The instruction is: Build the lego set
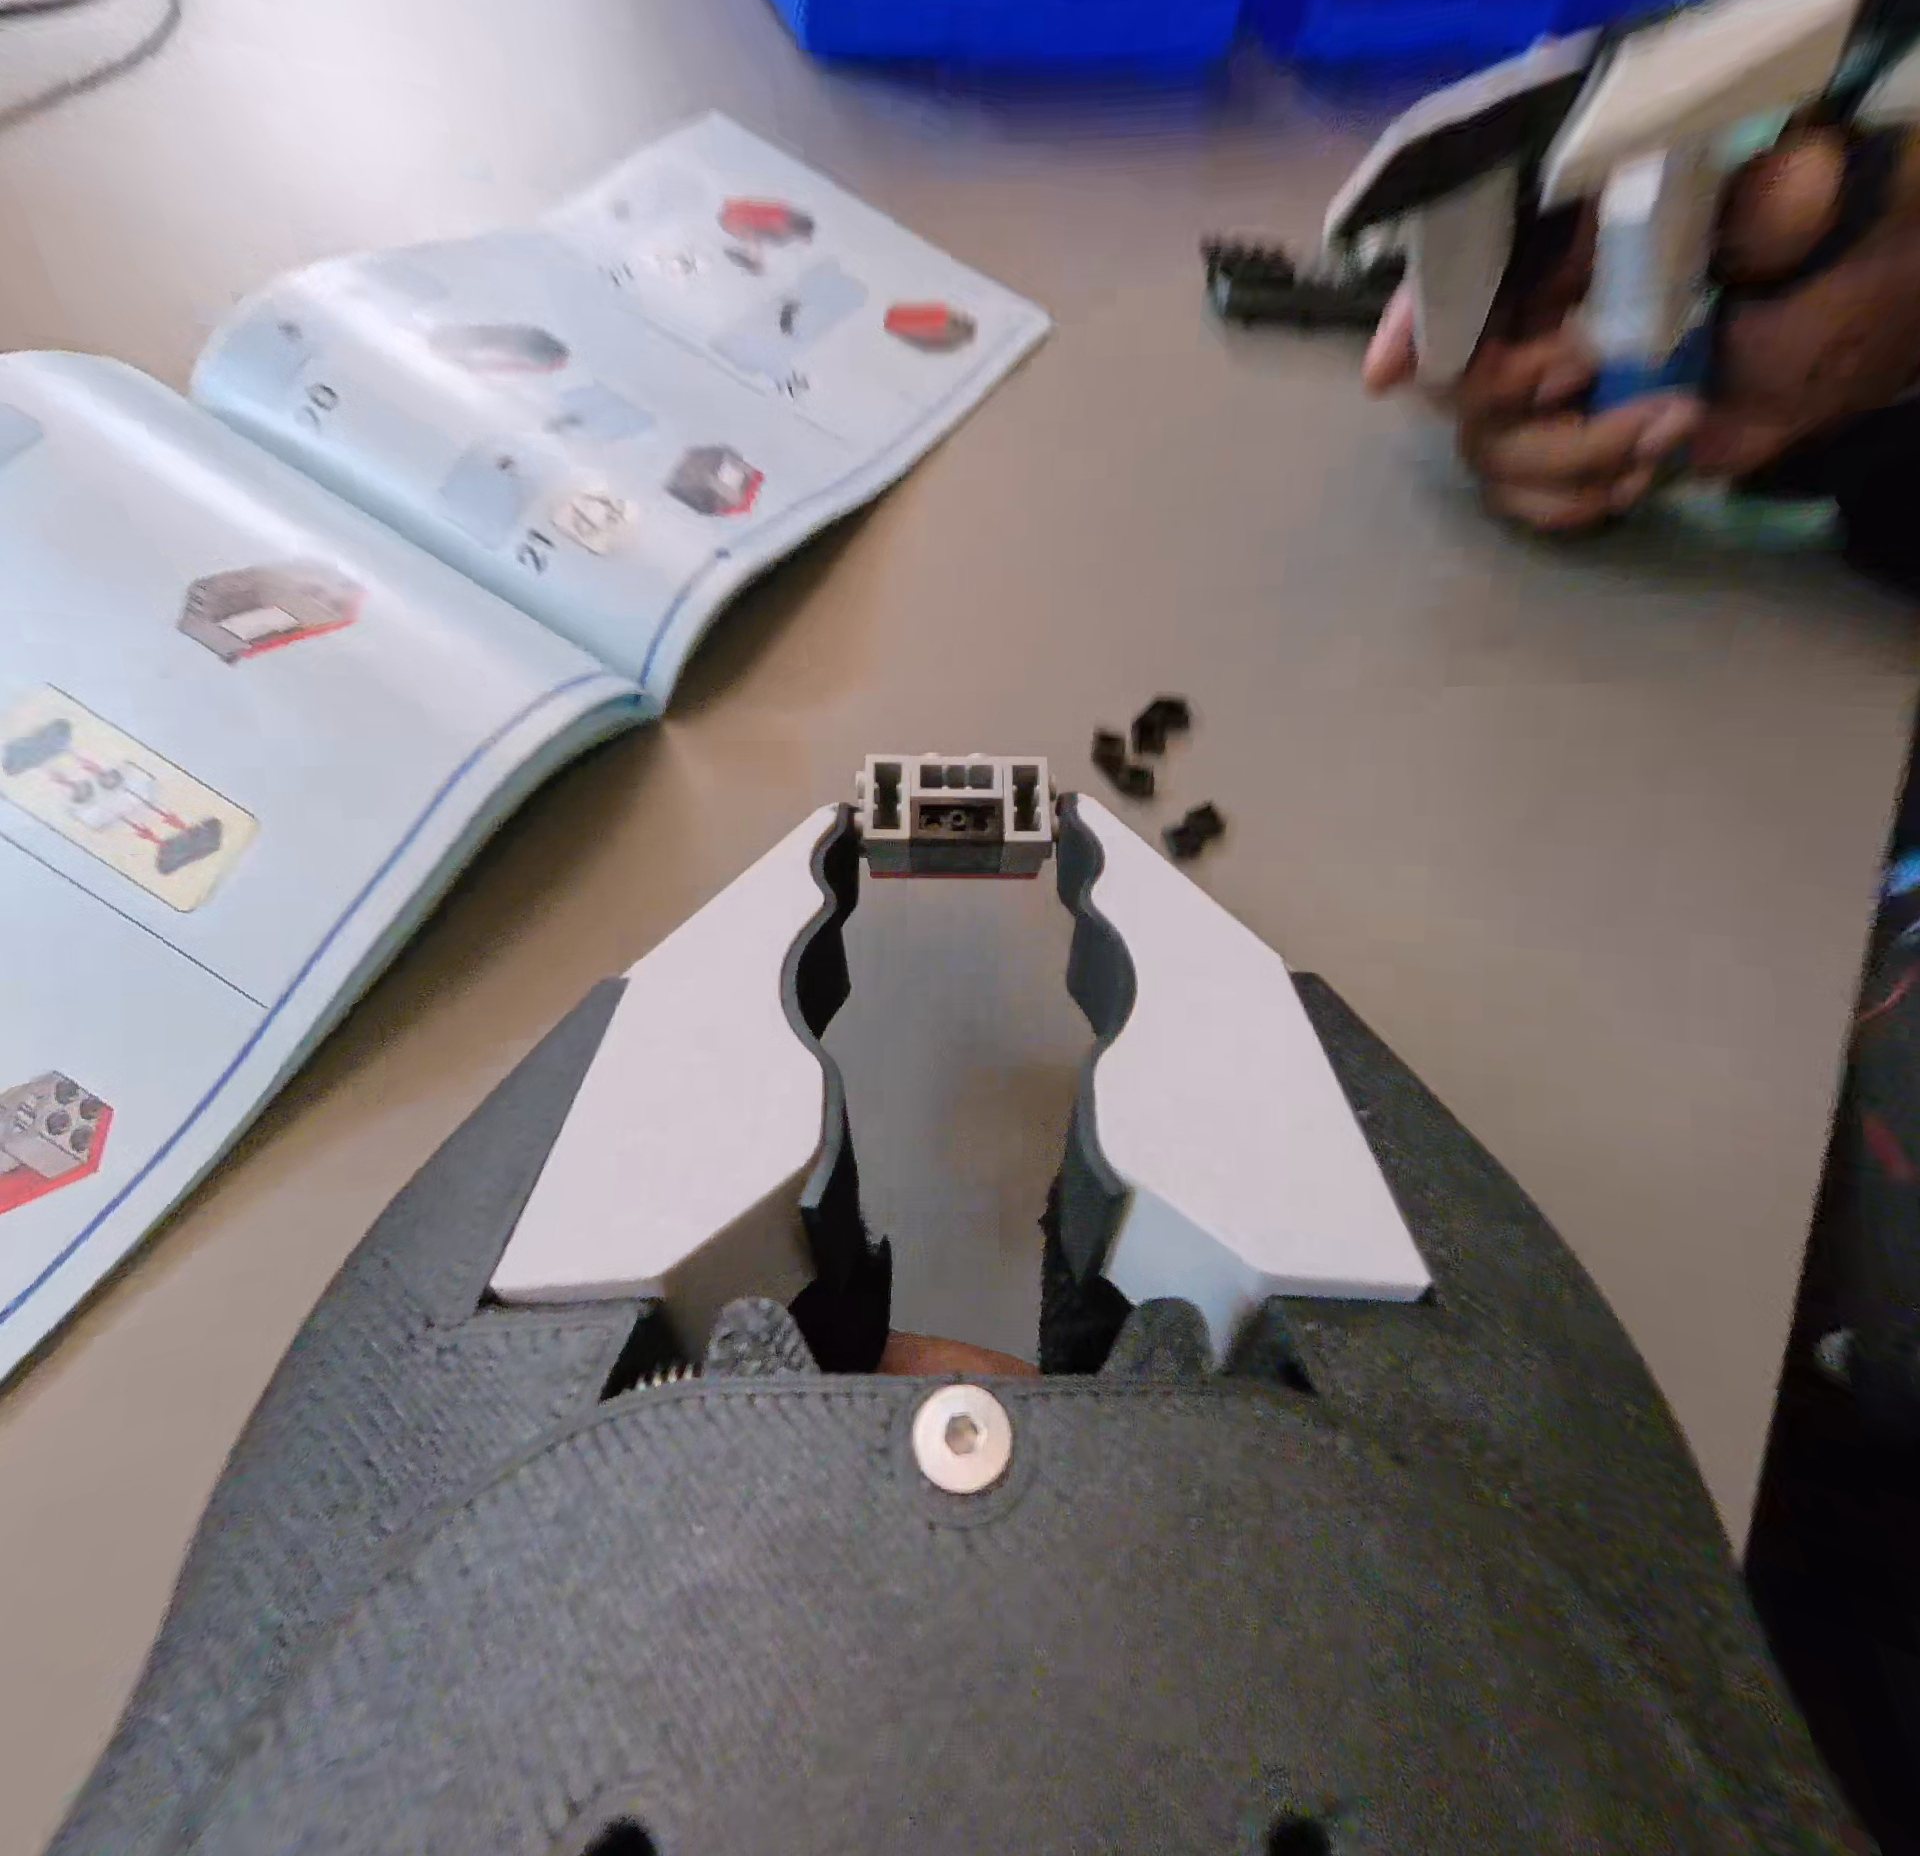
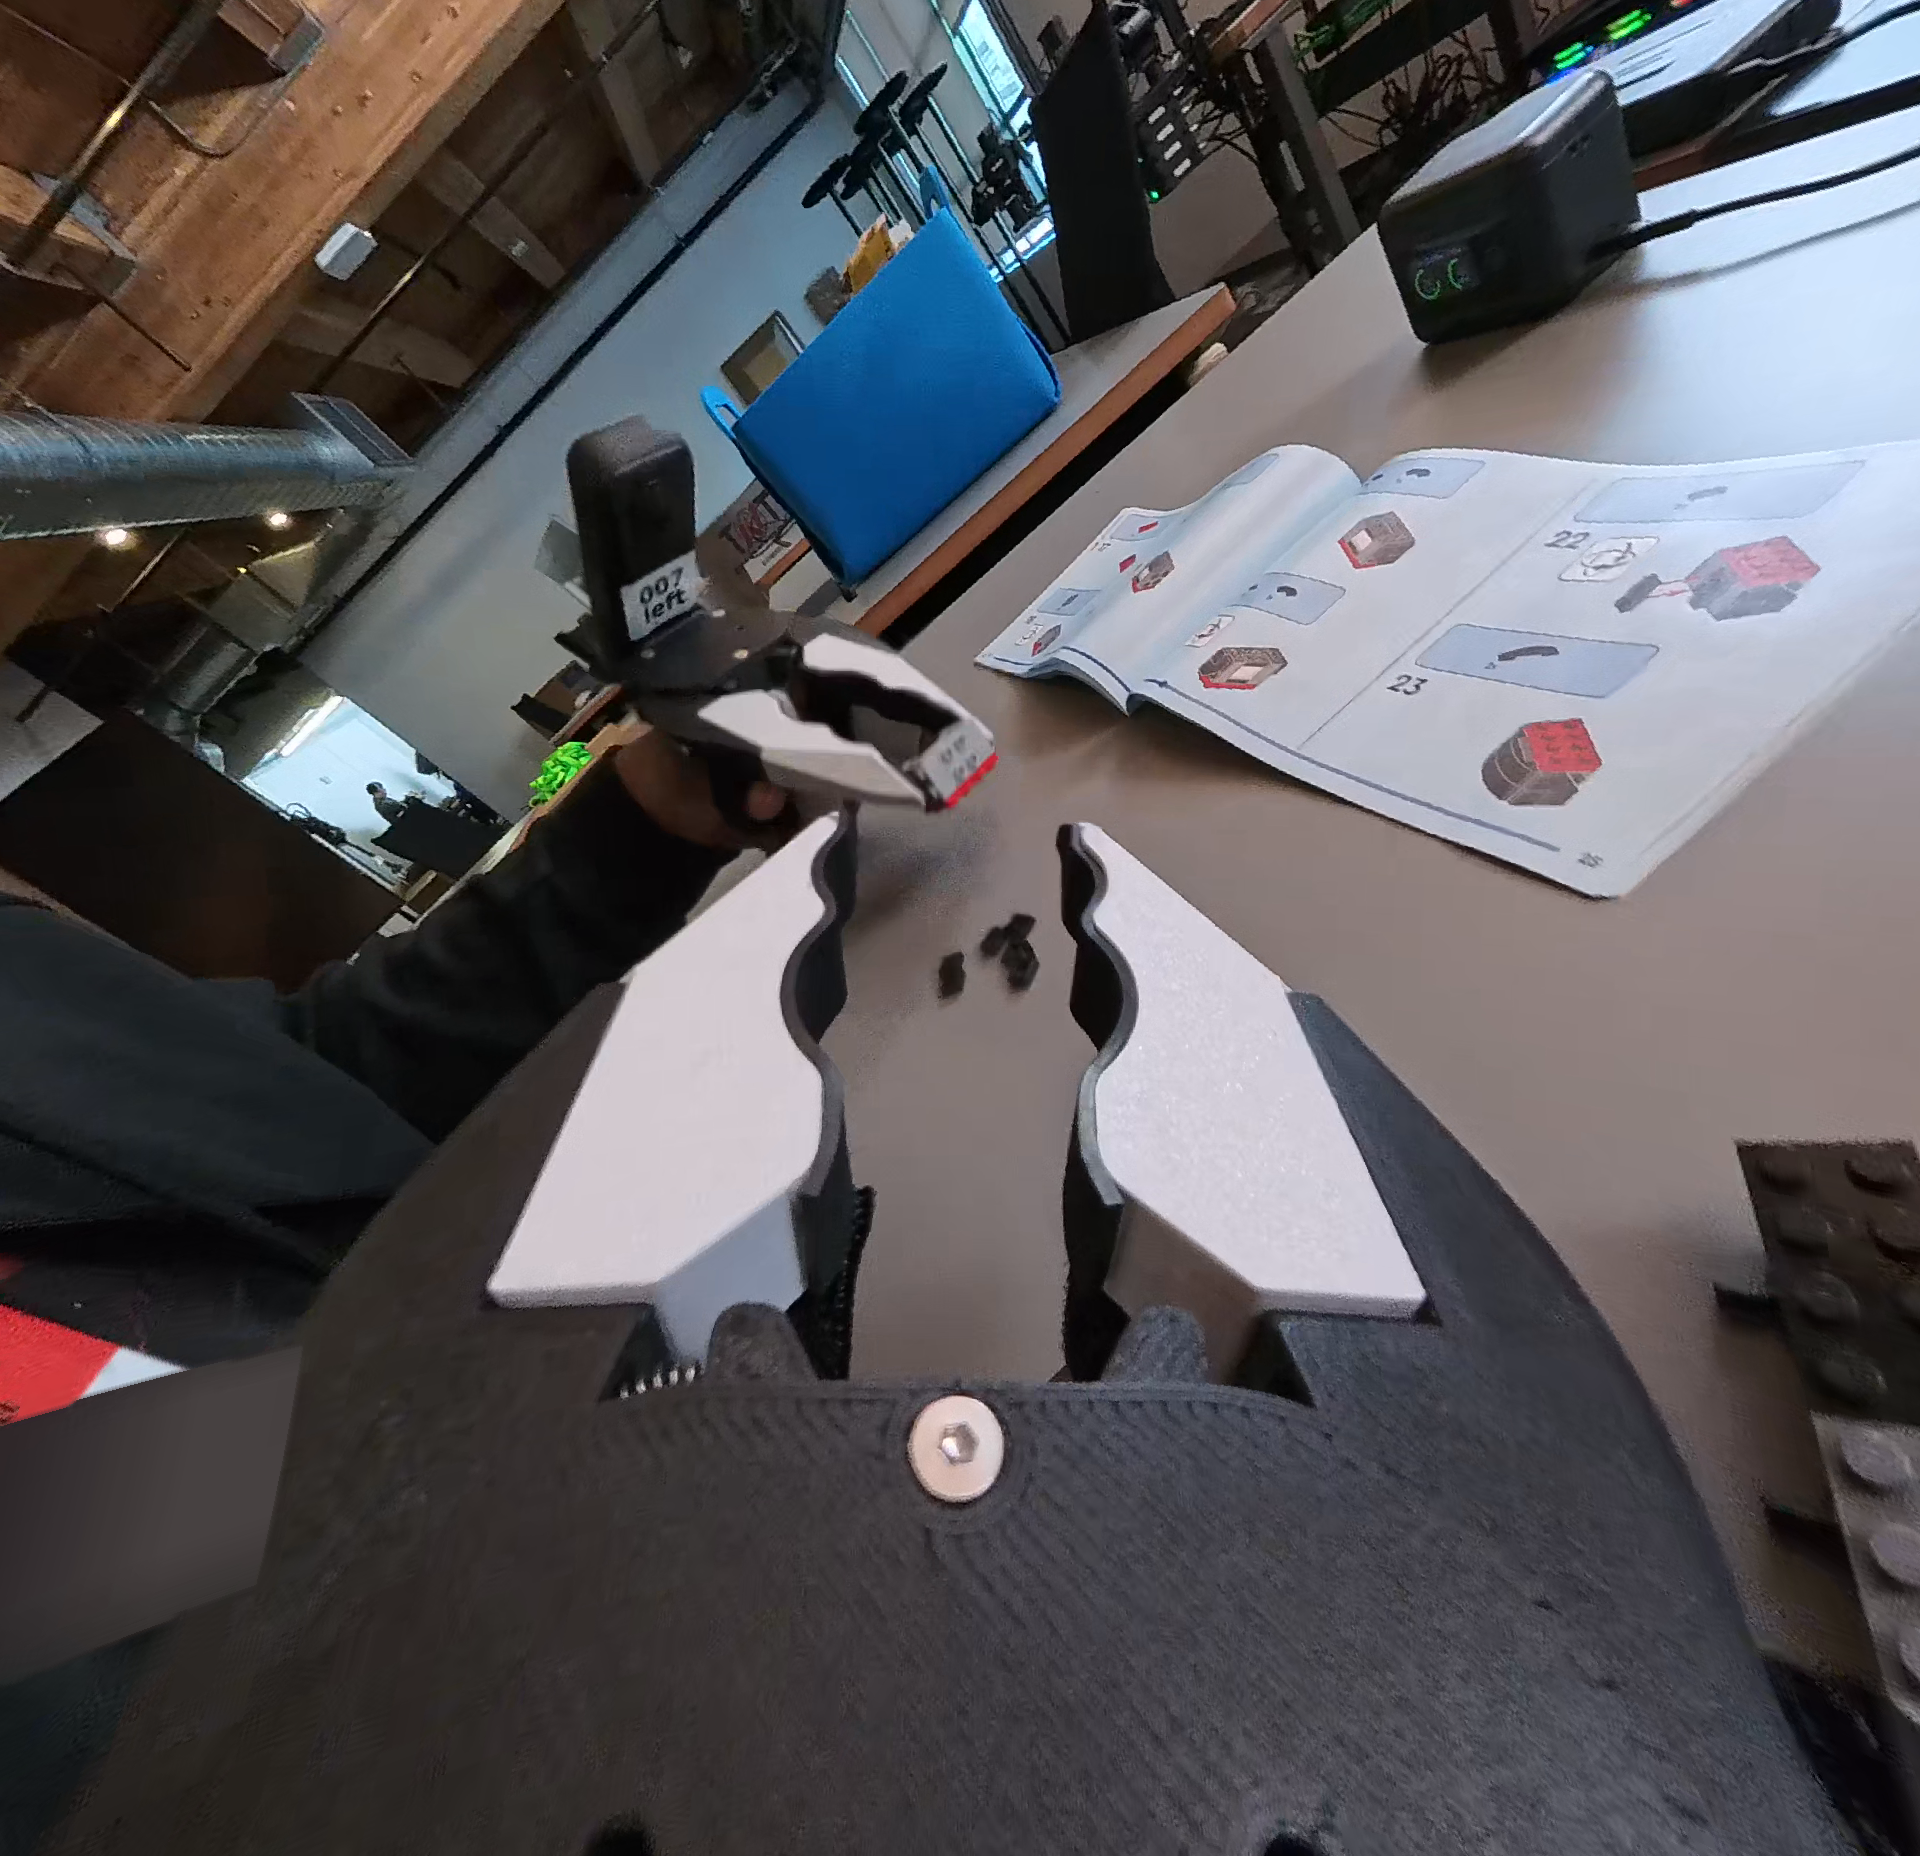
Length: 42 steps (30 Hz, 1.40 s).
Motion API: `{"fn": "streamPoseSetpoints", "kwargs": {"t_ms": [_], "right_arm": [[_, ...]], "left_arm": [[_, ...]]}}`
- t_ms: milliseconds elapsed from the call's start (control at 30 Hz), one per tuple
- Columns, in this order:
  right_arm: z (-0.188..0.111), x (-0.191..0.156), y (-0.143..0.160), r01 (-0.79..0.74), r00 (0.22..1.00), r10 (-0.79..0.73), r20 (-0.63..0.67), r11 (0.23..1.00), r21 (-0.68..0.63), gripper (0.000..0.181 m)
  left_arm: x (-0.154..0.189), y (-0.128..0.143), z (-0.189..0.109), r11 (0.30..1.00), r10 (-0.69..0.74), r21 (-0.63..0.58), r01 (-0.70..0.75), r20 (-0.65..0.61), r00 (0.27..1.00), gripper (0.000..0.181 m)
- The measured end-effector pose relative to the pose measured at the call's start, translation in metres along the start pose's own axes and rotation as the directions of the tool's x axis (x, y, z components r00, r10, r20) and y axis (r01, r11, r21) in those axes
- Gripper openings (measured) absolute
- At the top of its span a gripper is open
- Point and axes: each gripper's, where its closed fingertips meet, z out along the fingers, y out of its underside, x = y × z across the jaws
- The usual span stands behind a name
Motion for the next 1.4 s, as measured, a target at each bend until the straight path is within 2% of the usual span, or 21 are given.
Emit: {"fn": "streamPoseSetpoints", "kwargs": {"t_ms": [100,200,300,400,533,767,967,1167,1233,1400], "right_arm": [[0.014,-0.01,-0.009,0.045,0.997,-0.047,0.054,0.998,0.048,0.038],[0.034,-0.025,-0.021,0.158,0.98,-0.171,0.104,0.98,0.124,0.038],[0.053,-0.031,-0.032,0.284,0.951,-0.301,0.072,0.94,0.188,0.039],[0.064,-0.034,-0.038,0.398,0.911,-0.413,0.024,0.892,0.213,0.042],[0.073,-0.035,-0.035,0.547,0.835,-0.548,-0.05,0.817,0.184,0.043],[0.104,-0.036,-0.033,0.649,0.76,-0.646,-0.074,0.747,0.142,0.043],[0.135,-0.037,-0.024,0.764,0.644,-0.754,-0.127,0.642,0.062,0.043],[0.142,-0.041,-0.018,0.827,0.557,-0.816,-0.157,0.562,0.015,0.041],[0.137,-0.039,-0.019,0.834,0.546,-0.822,-0.163,0.552,0.006,0.041],[0.122,-0.031,-0.026,0.798,0.595,-0.783,-0.18,0.602,0.019,0.041]], "left_arm": [[-0.006,-0.045,-0.01,0.976,-0.109,0.184,0.119,-0.063,0.992,0.039],[-0.015,-0.092,-0.021,0.891,-0.194,0.386,0.239,-0.152,0.969,0.039],[-0.021,-0.109,-0.021,0.802,-0.252,0.493,0.337,-0.232,0.939,0.039],[-0.019,-0.107,-0.016,0.743,-0.325,0.484,0.463,-0.345,0.881,0.038],[-0.018,-0.103,-0.019,0.689,-0.374,0.484,0.54,-0.4,0.836,0.038],[-0.007,-0.099,-0.029,0.613,-0.438,0.426,0.665,-0.518,0.735,0.038],[-0.012,-0.092,-0.038,0.577,-0.472,0.392,0.717,-0.557,0.684,0.038],[-0.017,-0.082,-0.043,0.546,-0.494,0.365,0.754,-0.587,0.642,0.038],[-0.017,-0.081,-0.045,0.535,-0.496,0.364,0.762,-0.595,0.633,0.038],[-0.015,-0.073,-0.042,0.556,-0.519,0.366,0.746,-0.548,0.656,0.038]]}}
